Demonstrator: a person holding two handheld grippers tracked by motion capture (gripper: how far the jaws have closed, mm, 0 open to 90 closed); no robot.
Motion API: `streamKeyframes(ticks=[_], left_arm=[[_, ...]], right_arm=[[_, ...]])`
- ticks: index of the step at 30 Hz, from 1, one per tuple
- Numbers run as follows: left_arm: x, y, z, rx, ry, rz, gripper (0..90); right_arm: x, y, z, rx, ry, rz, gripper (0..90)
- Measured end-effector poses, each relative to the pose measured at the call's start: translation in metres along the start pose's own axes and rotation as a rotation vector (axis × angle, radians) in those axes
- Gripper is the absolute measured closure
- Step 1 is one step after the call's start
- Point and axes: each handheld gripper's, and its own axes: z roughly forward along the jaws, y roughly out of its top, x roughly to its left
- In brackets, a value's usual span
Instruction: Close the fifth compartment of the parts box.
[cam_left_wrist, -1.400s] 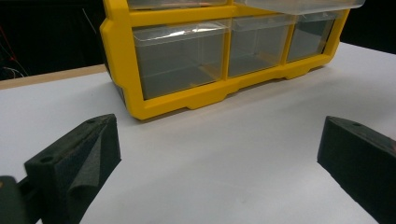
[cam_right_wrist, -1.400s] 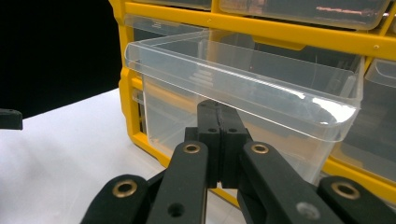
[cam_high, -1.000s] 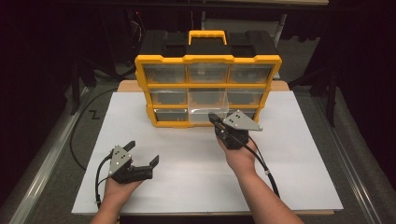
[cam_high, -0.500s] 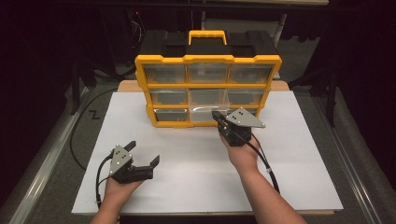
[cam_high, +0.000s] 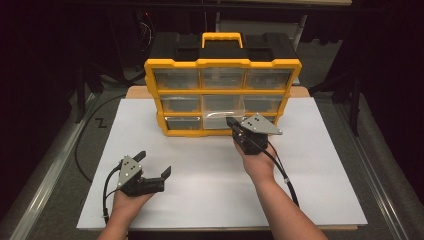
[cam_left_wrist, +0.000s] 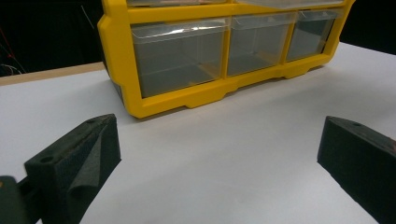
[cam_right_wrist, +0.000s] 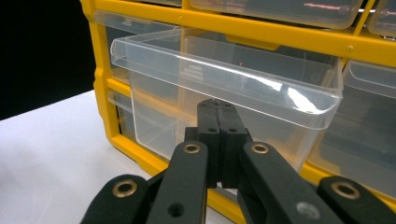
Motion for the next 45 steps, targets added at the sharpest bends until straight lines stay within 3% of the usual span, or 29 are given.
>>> streamKeyframes(ticks=[12,22,28,36,45], left_arm=[[0.001,0.001,-0.002,-0.011,0.009,-0.012,0.1],[0.004,-0.002,0.003,0.015,0.039,-0.021,0.1],[0.003,-0.001,0.004,0.014,0.021,-0.011,0.1],[0.003,-0.002,0.005,0.015,0.012,-0.02,0.1],[0.002,0.0,0.004,0.005,0.0,-0.006,0.1]], right_arm=[[-0.005,0.001,0.006,0.009,-0.013,0.016,90.0],[-0.009,0.008,0.017,0.038,-0.03,0.024,90.0],[-0.012,0.011,0.023,0.048,-0.052,-0.003,90.0],[-0.018,0.013,0.039,0.079,-0.076,0.026,90.0],[-0.019,0.016,0.048,0.09,-0.099,0.01,90.0]])
